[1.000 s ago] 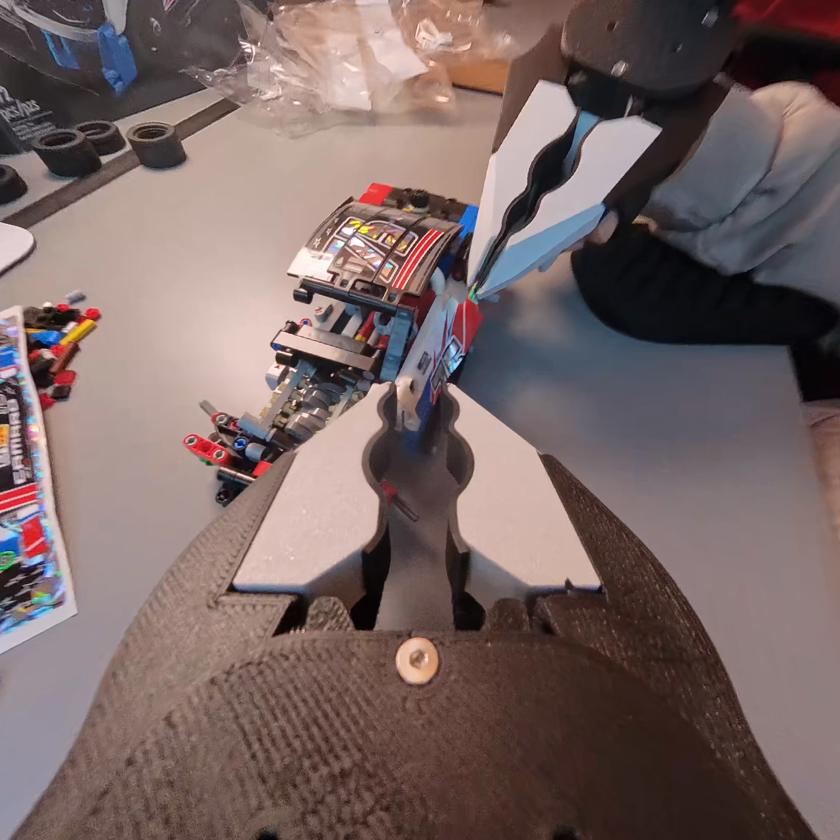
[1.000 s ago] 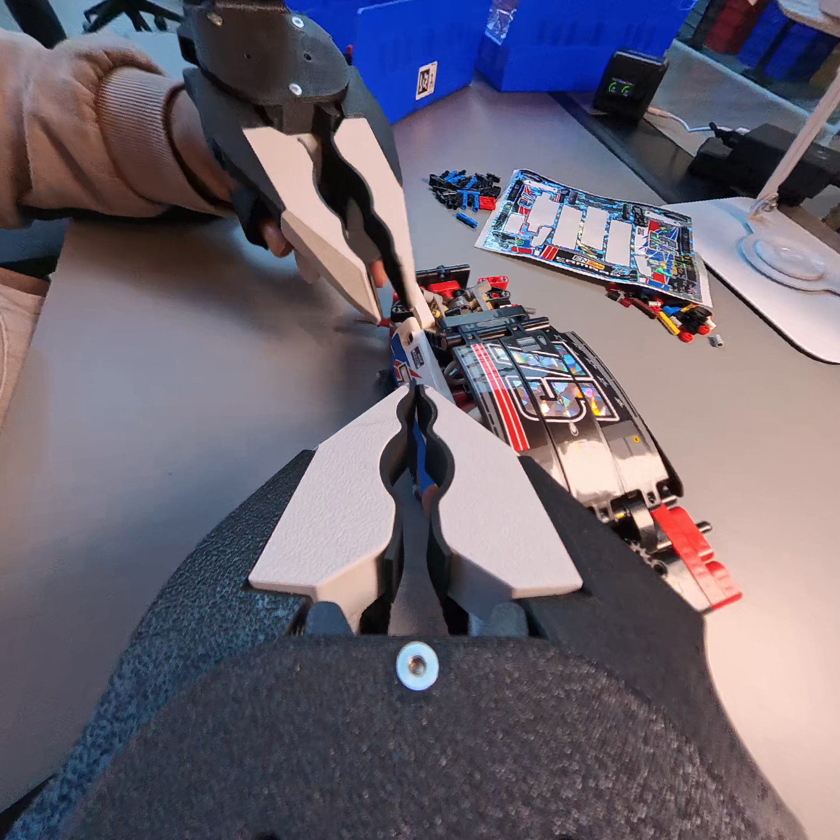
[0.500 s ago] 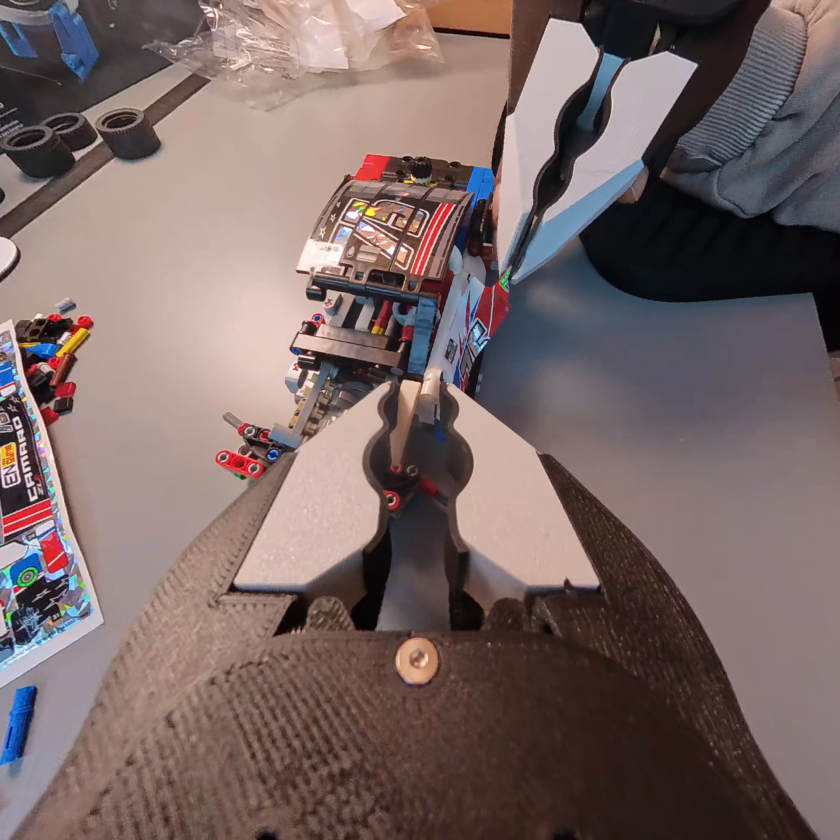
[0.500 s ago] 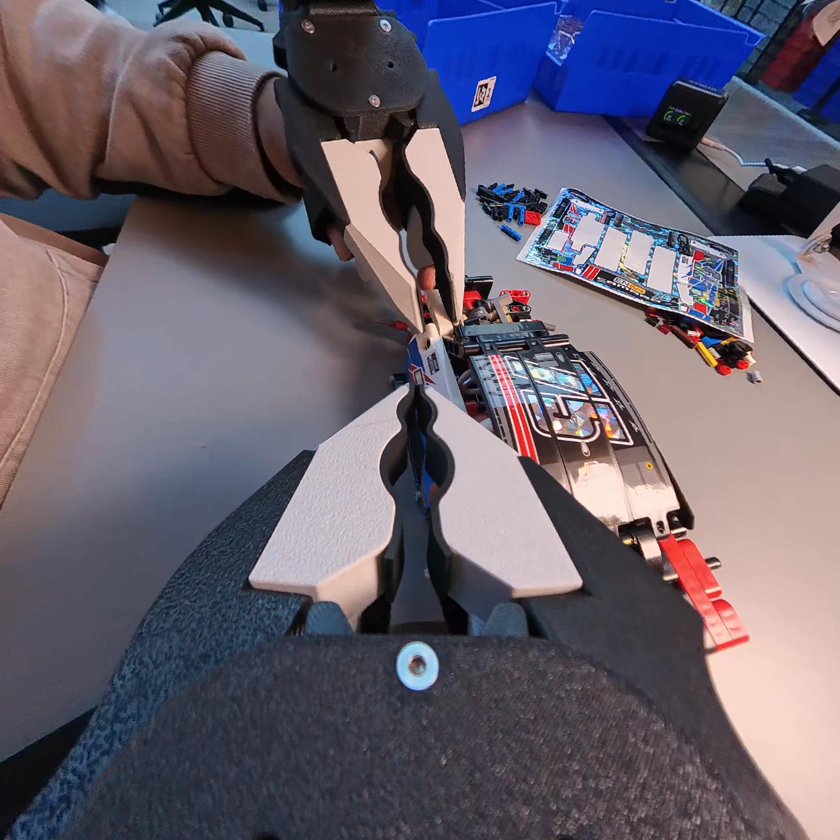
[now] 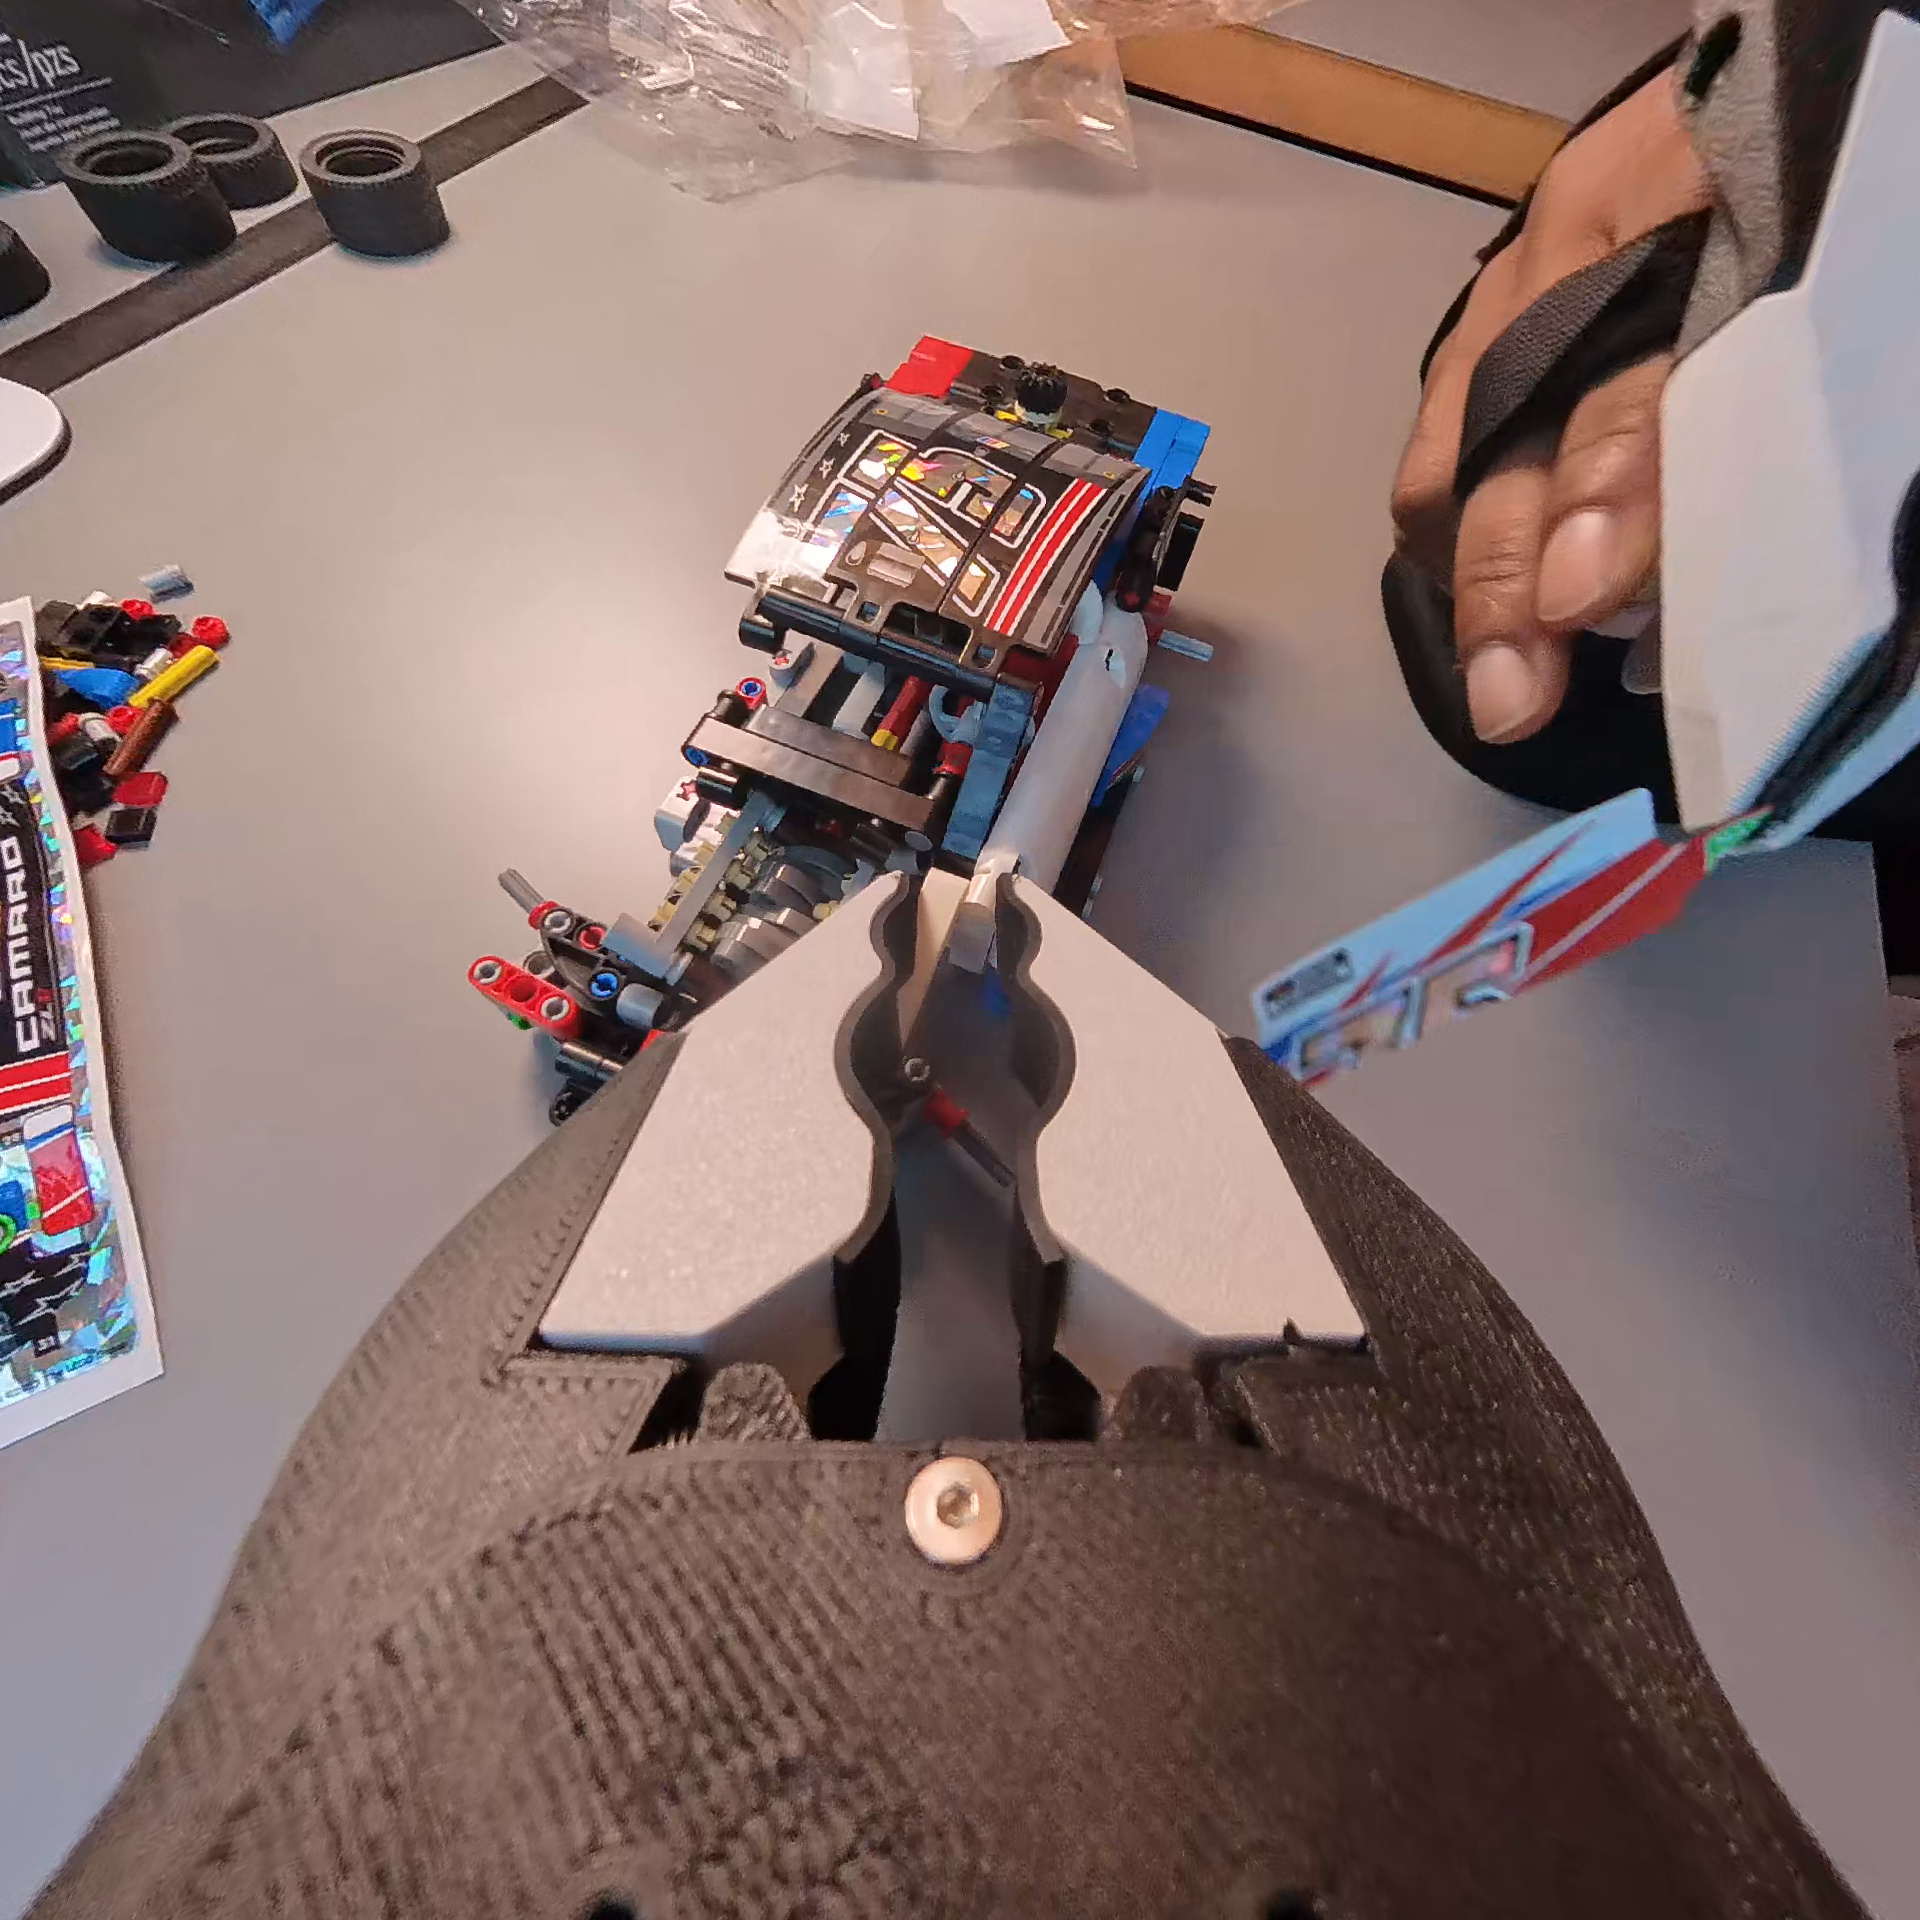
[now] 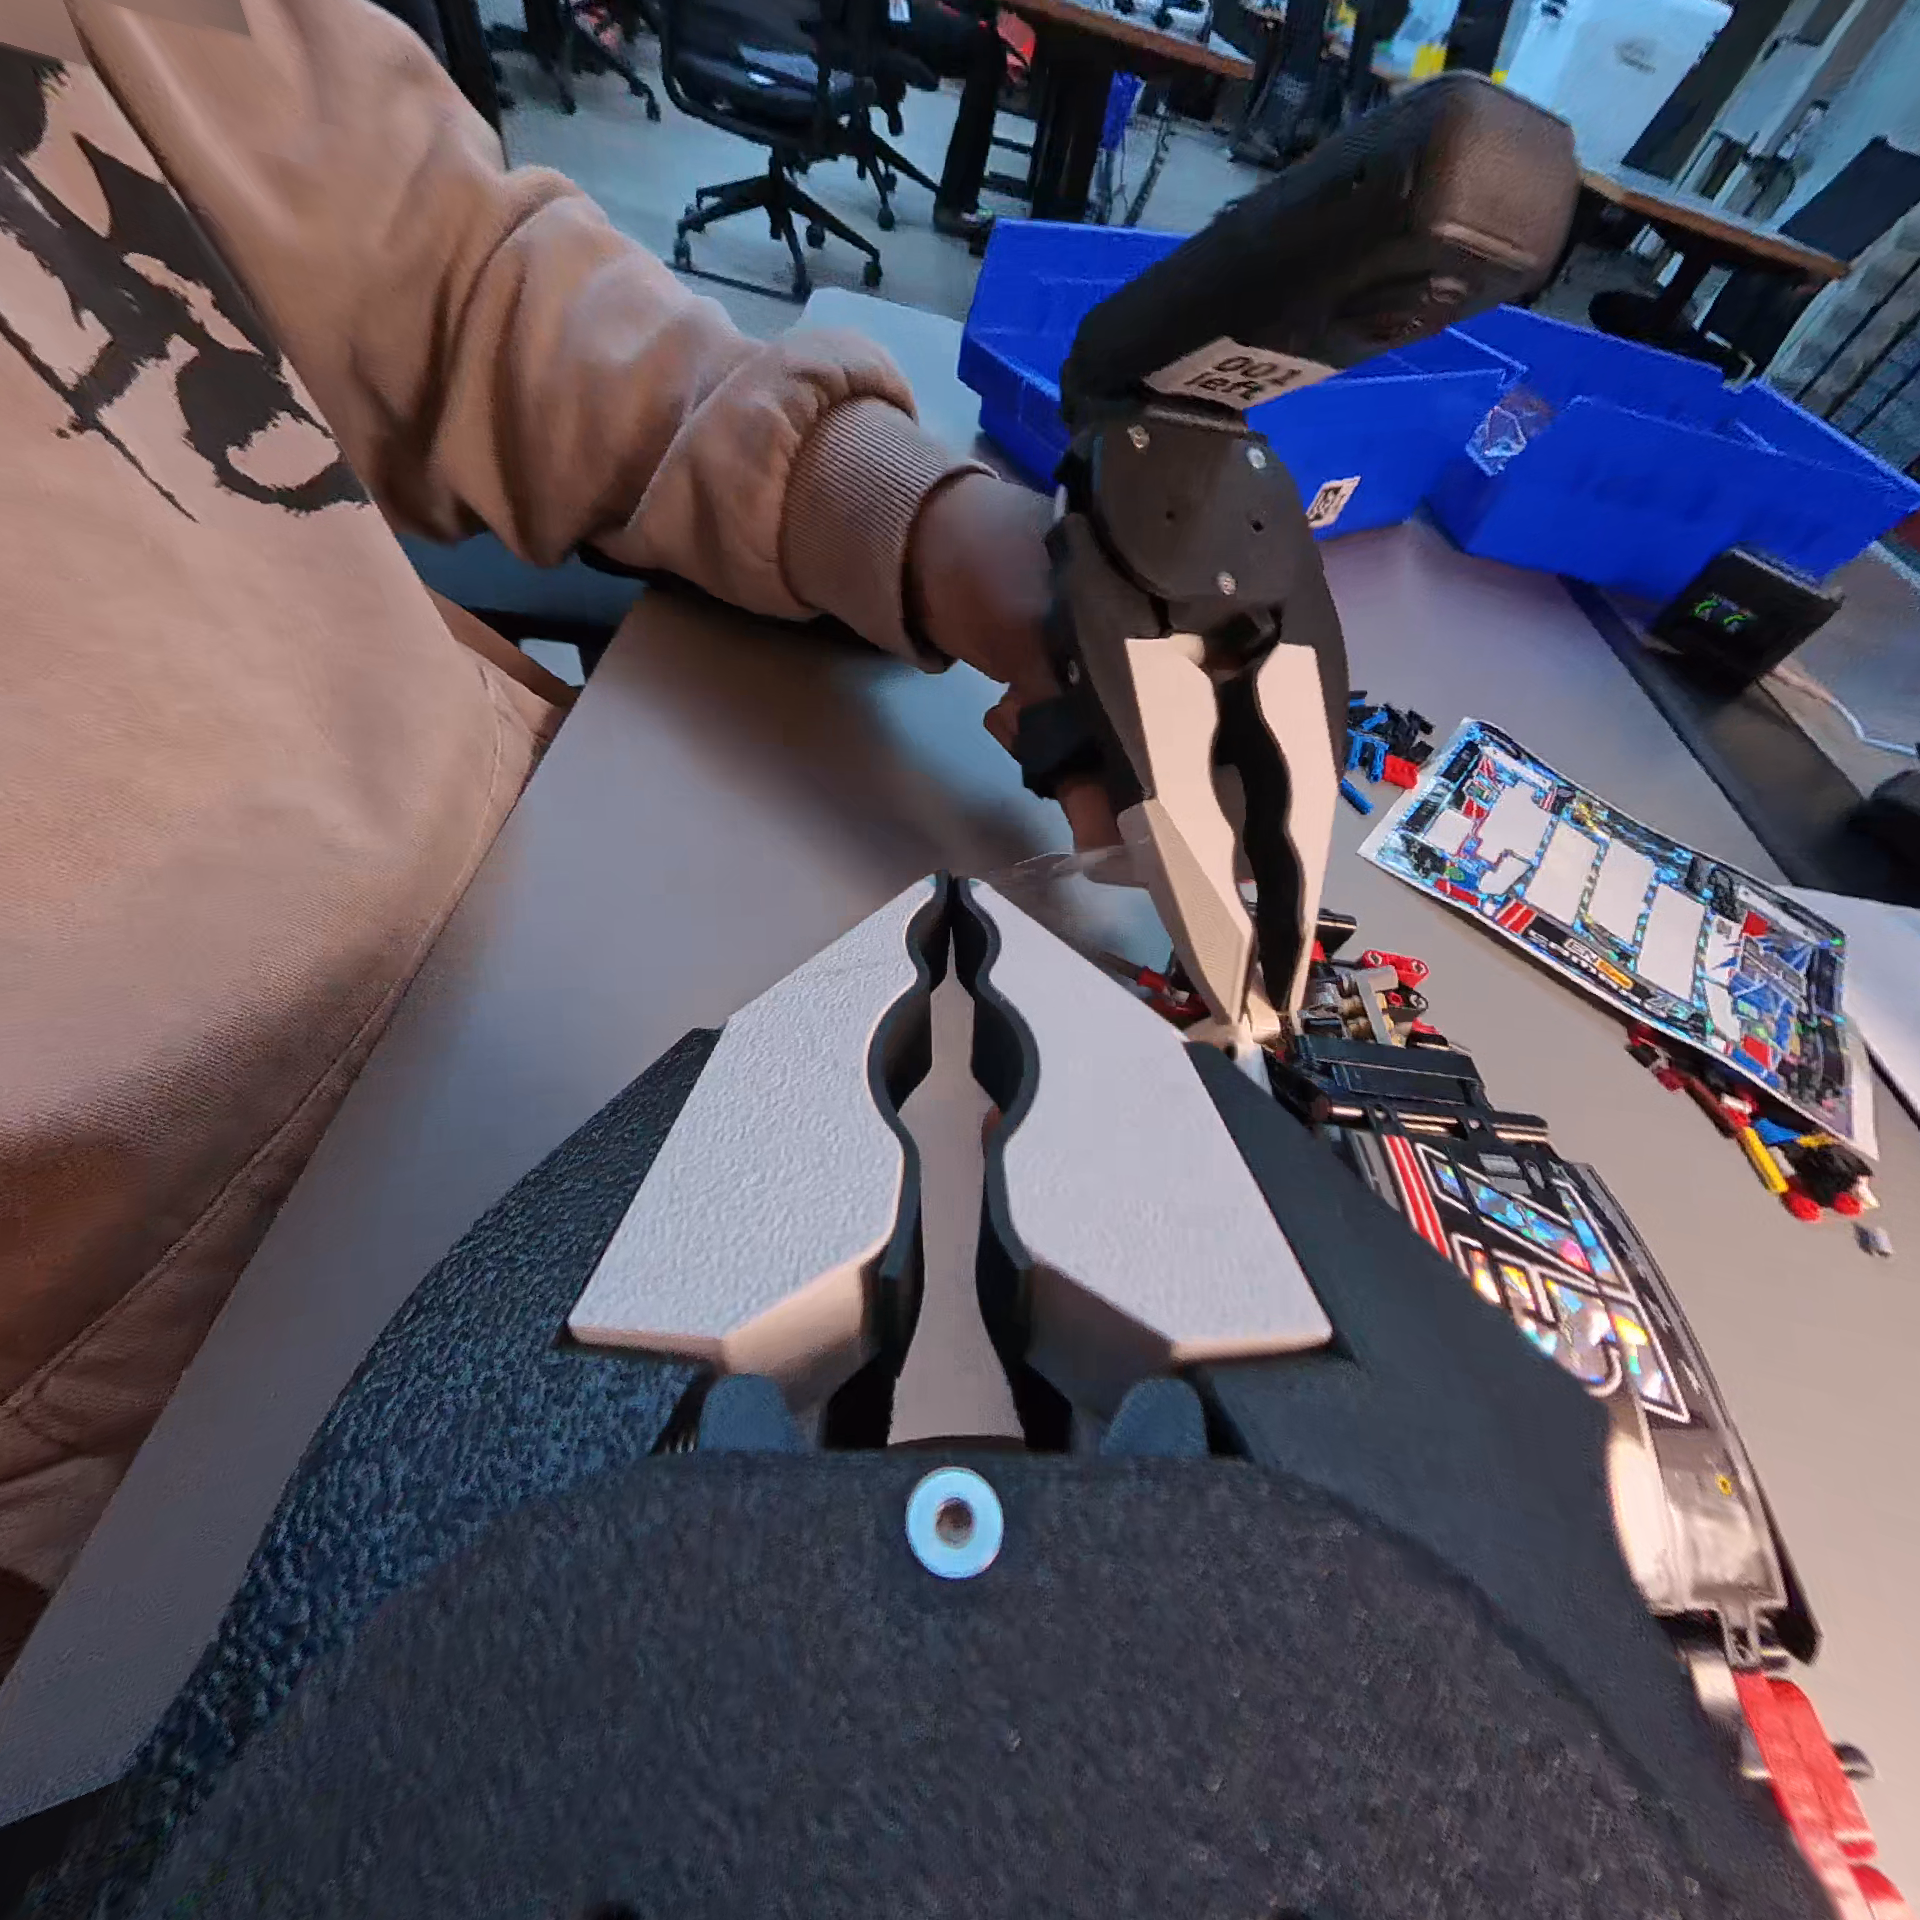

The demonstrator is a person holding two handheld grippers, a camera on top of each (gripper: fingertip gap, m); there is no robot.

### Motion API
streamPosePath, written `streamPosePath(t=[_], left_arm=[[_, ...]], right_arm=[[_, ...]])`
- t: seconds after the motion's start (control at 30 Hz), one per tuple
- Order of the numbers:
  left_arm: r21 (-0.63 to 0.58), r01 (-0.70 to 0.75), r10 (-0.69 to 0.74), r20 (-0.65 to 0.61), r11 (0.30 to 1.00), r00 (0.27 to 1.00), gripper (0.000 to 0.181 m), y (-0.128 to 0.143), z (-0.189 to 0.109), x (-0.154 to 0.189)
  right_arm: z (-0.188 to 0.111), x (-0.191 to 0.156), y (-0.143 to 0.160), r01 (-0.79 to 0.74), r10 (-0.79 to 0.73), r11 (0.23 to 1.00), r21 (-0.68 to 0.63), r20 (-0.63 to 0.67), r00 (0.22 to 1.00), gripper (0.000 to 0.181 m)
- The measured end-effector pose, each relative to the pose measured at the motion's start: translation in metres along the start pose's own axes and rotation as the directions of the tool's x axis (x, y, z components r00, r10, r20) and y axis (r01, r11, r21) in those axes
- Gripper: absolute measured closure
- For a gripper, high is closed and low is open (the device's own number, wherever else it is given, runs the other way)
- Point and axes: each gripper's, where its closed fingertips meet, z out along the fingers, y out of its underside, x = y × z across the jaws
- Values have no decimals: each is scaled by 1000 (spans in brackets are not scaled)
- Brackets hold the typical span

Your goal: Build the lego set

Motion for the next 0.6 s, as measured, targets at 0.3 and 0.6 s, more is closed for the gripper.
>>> streamPosePath(t=[0.3,0.6], left_arm=[[151,-15,16,-7,988,1000,169,-20,-22,-5],[157,27,23,-309,987,951,151,-8,-36,31]], right_arm=[[-26,12,1,-1,3,1000,18,-99,995,181],[-36,24,25,-47,44,999,-13,-169,985,181]])
